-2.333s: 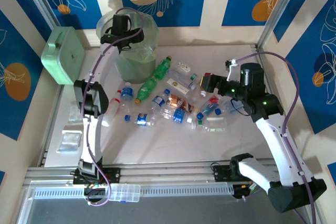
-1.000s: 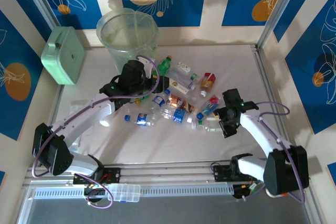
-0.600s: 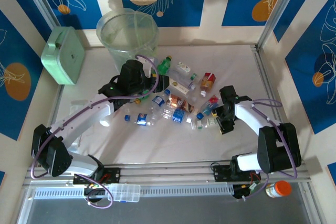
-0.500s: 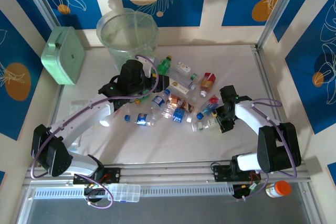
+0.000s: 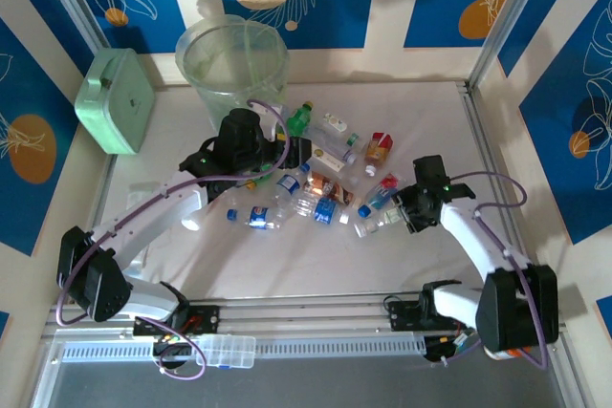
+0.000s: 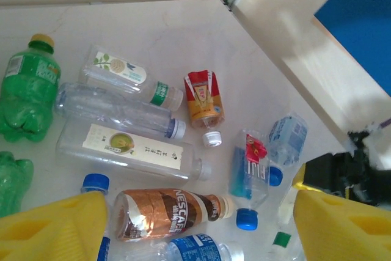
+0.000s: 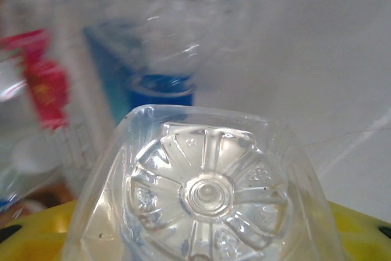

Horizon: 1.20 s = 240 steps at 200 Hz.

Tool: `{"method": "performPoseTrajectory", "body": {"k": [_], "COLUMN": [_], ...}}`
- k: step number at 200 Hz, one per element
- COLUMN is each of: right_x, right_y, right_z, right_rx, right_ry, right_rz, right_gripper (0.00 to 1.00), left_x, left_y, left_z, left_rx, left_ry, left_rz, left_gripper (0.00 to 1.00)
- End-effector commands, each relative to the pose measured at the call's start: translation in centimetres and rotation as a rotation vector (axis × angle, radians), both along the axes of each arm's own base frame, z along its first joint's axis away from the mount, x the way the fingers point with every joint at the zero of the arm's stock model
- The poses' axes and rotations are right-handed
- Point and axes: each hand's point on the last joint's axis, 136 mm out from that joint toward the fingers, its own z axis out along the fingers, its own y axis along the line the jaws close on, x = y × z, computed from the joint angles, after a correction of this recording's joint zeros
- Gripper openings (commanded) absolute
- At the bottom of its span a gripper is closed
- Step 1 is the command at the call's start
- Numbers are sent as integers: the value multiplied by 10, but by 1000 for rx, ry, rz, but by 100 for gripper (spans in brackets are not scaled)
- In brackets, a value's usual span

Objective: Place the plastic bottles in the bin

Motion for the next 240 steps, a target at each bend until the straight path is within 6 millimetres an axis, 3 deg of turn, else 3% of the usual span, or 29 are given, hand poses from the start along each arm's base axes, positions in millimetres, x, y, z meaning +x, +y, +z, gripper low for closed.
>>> {"method": "performPoseTrajectory", "body": {"k": [1,38,74,106,133,184,240], "right_x": [18,35,46,44,40,23,7], "right_y": [19,57,86,104,113,130,146], "right_z": [43,134,199,248,267,283,290], "right_rx": [8,69,148,211,265,409,447], "right_ry": [-256,-626,-763,-963,-1052,-1176,-1215], "right_rz": [246,502,672,776,823,923,1002], "right_gripper": [56,55,55,55,55,55,55], "left_x": [-11,-29,-55,-77,-92,-104,-111], "left_y": [-14,-42,-67,-86,-92,-90,-85], "left_z": [6,7,18,31,49,70,90], "left_rx": [-48,-146,-261,-424,-547,-651,-769], "left_ry": [-14,43,82,146,163,132,114], "left_rz": [-85,-240,-427,-587,-701,-779,-836], "left_gripper": [81,84,89,92,91,89,85]}}
